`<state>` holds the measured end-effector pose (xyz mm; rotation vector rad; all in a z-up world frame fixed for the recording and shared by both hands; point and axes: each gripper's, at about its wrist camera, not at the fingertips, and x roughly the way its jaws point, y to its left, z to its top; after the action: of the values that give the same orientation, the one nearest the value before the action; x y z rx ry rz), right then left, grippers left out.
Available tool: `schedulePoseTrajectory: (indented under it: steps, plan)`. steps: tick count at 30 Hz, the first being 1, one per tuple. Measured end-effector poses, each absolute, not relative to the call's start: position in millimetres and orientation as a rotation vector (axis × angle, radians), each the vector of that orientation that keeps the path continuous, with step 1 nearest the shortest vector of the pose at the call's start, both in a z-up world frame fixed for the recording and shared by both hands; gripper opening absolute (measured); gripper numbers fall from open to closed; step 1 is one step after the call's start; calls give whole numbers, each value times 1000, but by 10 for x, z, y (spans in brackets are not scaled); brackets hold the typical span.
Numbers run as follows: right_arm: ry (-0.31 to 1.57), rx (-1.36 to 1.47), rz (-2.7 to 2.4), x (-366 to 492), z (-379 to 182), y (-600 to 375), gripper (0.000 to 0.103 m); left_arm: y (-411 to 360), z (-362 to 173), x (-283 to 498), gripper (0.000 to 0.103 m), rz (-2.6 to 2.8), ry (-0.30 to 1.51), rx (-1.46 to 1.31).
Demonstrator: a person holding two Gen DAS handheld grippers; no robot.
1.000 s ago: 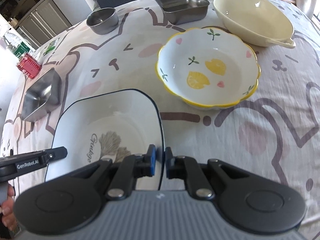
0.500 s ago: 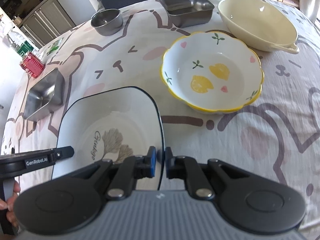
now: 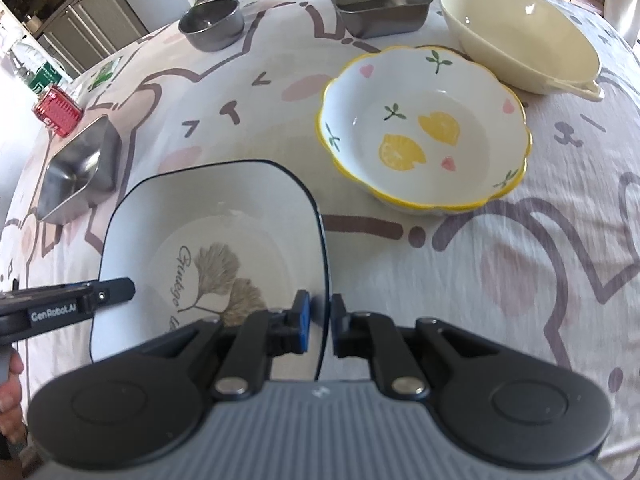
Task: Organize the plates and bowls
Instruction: 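Lift and carry the white plate with both tools across the table, then lower the white plate onto the table and open both tools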
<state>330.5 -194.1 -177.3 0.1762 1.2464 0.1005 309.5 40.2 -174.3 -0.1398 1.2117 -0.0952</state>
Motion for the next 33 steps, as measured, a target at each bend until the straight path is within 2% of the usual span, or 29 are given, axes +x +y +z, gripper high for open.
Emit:
schedulePoseTrajectory:
  steps: [18, 22, 23, 25, 27, 29, 32, 33]
  plan:
    - [1241, 171, 103, 3302, -1781, -1936, 13, 408, -1738, 3069, 21, -109, 1229, -127]
    - [1229, 132, 111, 3277, -1756, -1888, 17, 388, -1733, 3048, 42, -114, 1238, -104]
    - [1224, 124, 113, 3267, -1745, -1879, 19, 384, -1729, 3042, 45, -112, 1238, -97]
    - [1215, 127, 127, 3252, -1727, -1880, 37, 384, -1719, 3024, 52, -111, 1238, -89]
    - [1205, 117, 128, 3231, -1707, -1880, 49, 382, -1699, 3006, 63, -109, 1231, -78]
    - [1196, 104, 129, 3202, -1692, -1883, 54, 379, -1667, 2982, 77, -102, 1219, -61]
    - [1185, 94, 139, 3154, -1661, -1902, 70, 380, -1581, 2945, 87, -89, 1187, -22]
    - [1175, 90, 142, 3133, -1638, -1907, 78, 389, -1540, 2932, 89, -87, 1169, -21]
